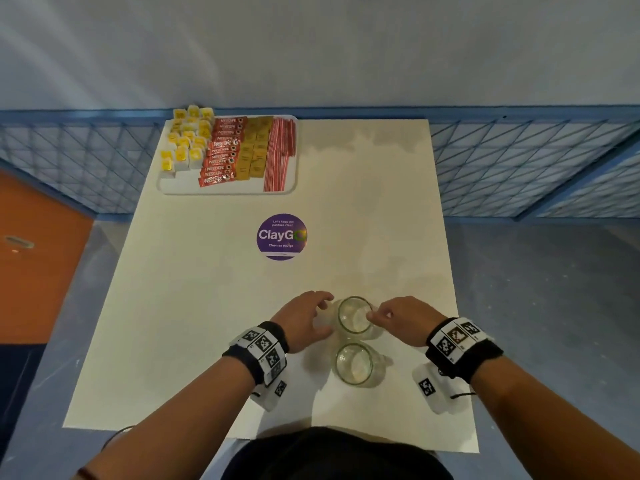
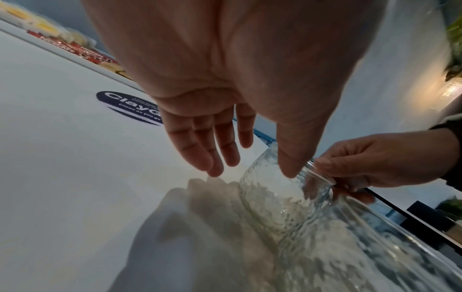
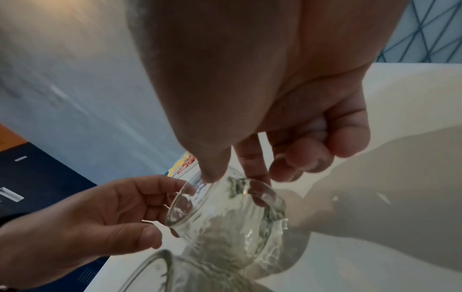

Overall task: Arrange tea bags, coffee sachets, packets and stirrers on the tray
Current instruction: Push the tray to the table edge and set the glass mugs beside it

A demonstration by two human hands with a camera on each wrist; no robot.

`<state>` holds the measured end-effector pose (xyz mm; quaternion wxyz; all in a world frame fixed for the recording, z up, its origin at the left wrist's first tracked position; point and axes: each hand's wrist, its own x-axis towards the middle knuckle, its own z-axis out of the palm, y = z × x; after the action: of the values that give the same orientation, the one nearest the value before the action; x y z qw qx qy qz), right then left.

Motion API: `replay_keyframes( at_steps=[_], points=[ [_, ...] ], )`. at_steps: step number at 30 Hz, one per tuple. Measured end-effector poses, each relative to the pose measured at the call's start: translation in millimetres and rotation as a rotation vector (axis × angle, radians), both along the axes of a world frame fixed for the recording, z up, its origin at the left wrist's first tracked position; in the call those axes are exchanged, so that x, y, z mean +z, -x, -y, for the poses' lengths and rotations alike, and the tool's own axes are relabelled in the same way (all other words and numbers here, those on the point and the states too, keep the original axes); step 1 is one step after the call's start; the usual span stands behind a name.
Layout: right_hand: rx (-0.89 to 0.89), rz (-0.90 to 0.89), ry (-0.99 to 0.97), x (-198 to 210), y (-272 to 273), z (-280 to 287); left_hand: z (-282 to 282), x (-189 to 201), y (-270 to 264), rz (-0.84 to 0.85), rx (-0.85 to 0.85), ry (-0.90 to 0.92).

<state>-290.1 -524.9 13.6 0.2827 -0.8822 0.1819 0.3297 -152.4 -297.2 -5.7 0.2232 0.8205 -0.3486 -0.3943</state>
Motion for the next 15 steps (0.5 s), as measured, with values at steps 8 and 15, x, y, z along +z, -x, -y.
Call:
replay_keyframes(
  at_steps=[8,15],
  points=[
    [-0.081,0.099,-0.110,-0.2,3.0,-3.6,-6.1,6.6,1.2,-0.013,0.104,0.095],
    [-0.104,0.261,-0.177,37.7,-15.8,-9.2,5.9,28.5,5.6,-0.049,0.121,0.274]
  ],
)
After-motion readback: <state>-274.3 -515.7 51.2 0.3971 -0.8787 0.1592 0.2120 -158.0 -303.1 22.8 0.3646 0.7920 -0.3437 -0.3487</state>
